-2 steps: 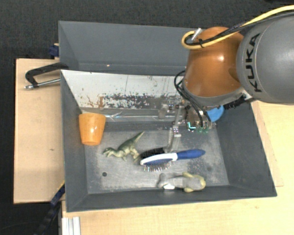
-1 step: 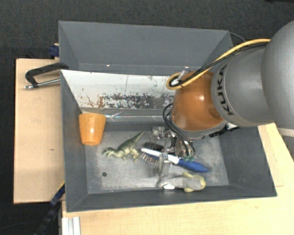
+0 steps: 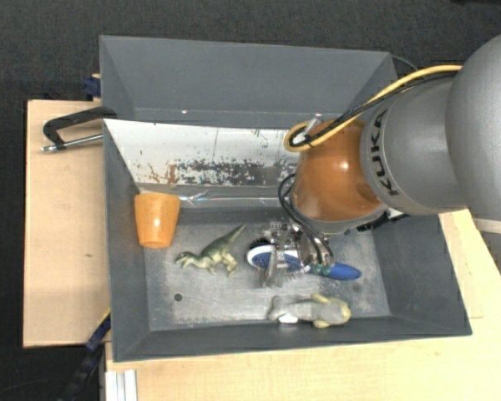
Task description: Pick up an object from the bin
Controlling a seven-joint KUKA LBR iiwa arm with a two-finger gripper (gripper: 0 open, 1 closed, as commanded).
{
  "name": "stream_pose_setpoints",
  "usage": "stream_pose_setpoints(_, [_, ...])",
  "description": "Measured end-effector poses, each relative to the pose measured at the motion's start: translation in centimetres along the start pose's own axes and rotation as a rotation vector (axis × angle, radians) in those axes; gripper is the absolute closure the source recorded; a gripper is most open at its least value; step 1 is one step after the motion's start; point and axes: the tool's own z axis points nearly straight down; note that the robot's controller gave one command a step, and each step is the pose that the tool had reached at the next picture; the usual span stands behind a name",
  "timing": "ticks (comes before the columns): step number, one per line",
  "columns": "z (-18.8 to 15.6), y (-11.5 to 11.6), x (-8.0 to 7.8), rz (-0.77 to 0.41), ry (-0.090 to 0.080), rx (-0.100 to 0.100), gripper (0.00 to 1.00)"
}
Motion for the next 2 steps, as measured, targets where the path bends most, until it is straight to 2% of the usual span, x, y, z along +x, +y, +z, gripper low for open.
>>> stream_pose_setpoints(1, [-12.2,2.0,0.4,-0.047,-0.013,-0.001,1.0])
stream_pose_setpoints(2, [-21.5,2.7,-0.3,-0.101,-0.016,0.0,1.0])
